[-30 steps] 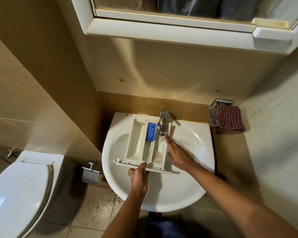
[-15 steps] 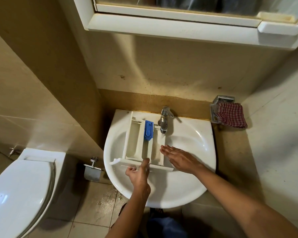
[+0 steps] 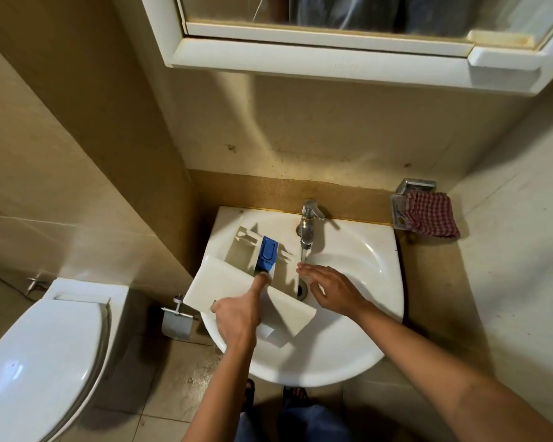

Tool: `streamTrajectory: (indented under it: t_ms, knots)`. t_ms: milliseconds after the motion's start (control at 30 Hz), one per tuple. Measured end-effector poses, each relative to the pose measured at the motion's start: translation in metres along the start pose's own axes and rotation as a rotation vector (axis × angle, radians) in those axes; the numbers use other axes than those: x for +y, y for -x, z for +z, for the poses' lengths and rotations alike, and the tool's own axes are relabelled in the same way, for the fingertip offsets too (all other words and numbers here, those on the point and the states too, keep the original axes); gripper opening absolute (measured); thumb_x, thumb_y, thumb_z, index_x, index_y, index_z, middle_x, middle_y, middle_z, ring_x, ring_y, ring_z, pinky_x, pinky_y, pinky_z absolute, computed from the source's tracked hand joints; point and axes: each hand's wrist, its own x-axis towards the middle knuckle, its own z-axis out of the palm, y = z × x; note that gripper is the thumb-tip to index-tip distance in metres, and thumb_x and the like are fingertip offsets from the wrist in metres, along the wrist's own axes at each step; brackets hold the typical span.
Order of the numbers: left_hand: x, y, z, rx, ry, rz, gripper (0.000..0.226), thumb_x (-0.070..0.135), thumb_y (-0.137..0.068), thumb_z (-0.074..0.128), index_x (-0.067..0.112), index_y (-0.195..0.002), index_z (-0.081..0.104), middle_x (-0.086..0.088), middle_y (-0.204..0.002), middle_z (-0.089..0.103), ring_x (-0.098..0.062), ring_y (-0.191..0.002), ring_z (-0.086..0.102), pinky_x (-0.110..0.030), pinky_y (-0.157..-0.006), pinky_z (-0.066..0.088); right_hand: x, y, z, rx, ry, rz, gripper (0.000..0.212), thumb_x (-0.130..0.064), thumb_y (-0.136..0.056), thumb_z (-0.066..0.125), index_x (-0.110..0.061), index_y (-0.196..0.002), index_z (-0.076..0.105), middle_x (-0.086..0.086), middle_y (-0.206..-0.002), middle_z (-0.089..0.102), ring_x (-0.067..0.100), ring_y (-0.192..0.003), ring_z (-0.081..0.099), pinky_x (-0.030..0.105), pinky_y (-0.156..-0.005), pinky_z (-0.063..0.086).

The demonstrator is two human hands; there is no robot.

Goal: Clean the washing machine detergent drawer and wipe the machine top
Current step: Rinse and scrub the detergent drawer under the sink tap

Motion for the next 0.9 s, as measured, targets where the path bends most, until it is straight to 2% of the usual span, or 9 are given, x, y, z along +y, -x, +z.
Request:
streamTrajectory:
  t_ms: [233,333,433,500,567,633,700,800,900]
  knots:
    - [0.005,-0.024,-0.017,0.017,-0.312,0.117,0.132,0.101,-0.017,0.049,-0.002,-0.098,0.063,-0.008,-0.078,0.07,-0.028,-0.063,0.069,-0.04,-0.063,0.059,-0.003,-0.008,-0.001,0.064,-0.275,0.379,0.034,0.009,-0.085,0.048,-0.006,-0.109,0.068,0.003,-0.105,0.071,0.016,-0.099,0.066,0.01,-0.086,0.044]
    - [0.001,-0.033,-0.018,-0.006,-0.354,0.164,0.127,0.099,-0.021,0.054,-0.006,-0.092,0.063,-0.007,-0.077,0.069,-0.028,-0.064,0.068,-0.038,-0.061,0.059,-0.003,-0.025,-0.001,0.094,-0.485,0.633,0.032,0.01,-0.087,0.046,-0.005,-0.107,0.067,0.009,-0.105,0.07,0.02,-0.098,0.066,0.02,-0.089,0.047]
    - [0.0,-0.027,-0.021,-0.051,-0.255,0.136,0.103,0.084,-0.032,0.07,-0.003,-0.087,0.067,-0.011,-0.077,0.07,-0.03,-0.063,0.069,-0.041,-0.062,0.06,-0.005,-0.044,-0.006,0.142,-0.865,0.905,0.022,0.008,-0.089,0.052,-0.002,-0.106,0.062,0.016,-0.106,0.068,0.023,-0.096,0.065,0.031,-0.091,0.051]
    - [-0.004,-0.019,-0.022,-0.144,-0.089,0.07,0.071,0.058,-0.052,0.081,-0.006,-0.078,0.067,-0.015,-0.074,0.069,-0.032,-0.065,0.07,-0.042,-0.061,0.061,-0.007,-0.055,-0.011,0.168,-1.048,1.009,0.023,0.01,-0.09,0.051,0.002,-0.11,0.058,0.014,-0.098,0.066,0.023,-0.093,0.063,0.034,-0.094,0.049]
    - [-0.012,-0.015,-0.021,-0.23,0.084,0.017,0.047,0.032,-0.064,0.083,-0.008,-0.082,0.066,-0.016,-0.079,0.067,-0.03,-0.071,0.067,-0.038,-0.058,0.06,-0.01,-0.064,-0.018,0.196,-1.2,1.046,0.028,0.013,-0.092,0.044,0.007,-0.117,0.054,0.014,-0.095,0.065,0.024,-0.093,0.062,0.032,-0.093,0.049]
    - [-0.02,-0.011,-0.016,-0.294,0.195,0.006,0.051,0.029,-0.059,0.081,-0.004,-0.094,0.064,-0.016,-0.086,0.067,-0.028,-0.077,0.067,-0.034,-0.058,0.058,-0.011,-0.069,-0.023,0.235,-1.305,1.053,0.033,0.017,-0.091,0.04,0.009,-0.12,0.052,0.018,-0.103,0.064,0.027,-0.098,0.062,0.028,-0.088,0.053]
    - [-0.027,-0.007,-0.009,-0.323,0.282,0.001,0.051,0.03,-0.052,0.075,0.005,-0.095,0.063,-0.014,-0.089,0.069,-0.028,-0.082,0.068,-0.034,-0.061,0.059,-0.012,-0.071,-0.026,0.234,-1.292,1.042,0.034,0.018,-0.09,0.041,0.009,-0.12,0.052,0.023,-0.113,0.062,0.027,-0.098,0.063,0.024,-0.083,0.055]
    - [-0.035,-0.001,0.001,-0.392,0.365,-0.023,0.038,0.024,-0.057,0.069,0.006,-0.09,0.061,-0.011,-0.078,0.062,-0.025,-0.074,0.06,-0.035,-0.064,0.059,-0.013,-0.068,-0.027,0.187,-1.168,0.994,0.035,0.012,-0.09,0.05,0.005,-0.124,0.053,0.021,-0.121,0.061,0.025,-0.104,0.062,0.028,-0.092,0.05]
    - [-0.043,-0.003,0.012,-0.432,0.427,-0.048,0.034,0.019,-0.06,0.066,0.004,-0.091,0.059,-0.009,-0.076,0.056,-0.021,-0.071,0.053,-0.035,-0.069,0.057,-0.024,-0.059,-0.023,0.092,-0.845,0.856,0.043,-0.002,-0.094,0.051,-0.008,-0.136,0.045,0.008,-0.133,0.055,0.016,-0.117,0.053,0.03,-0.101,0.04]
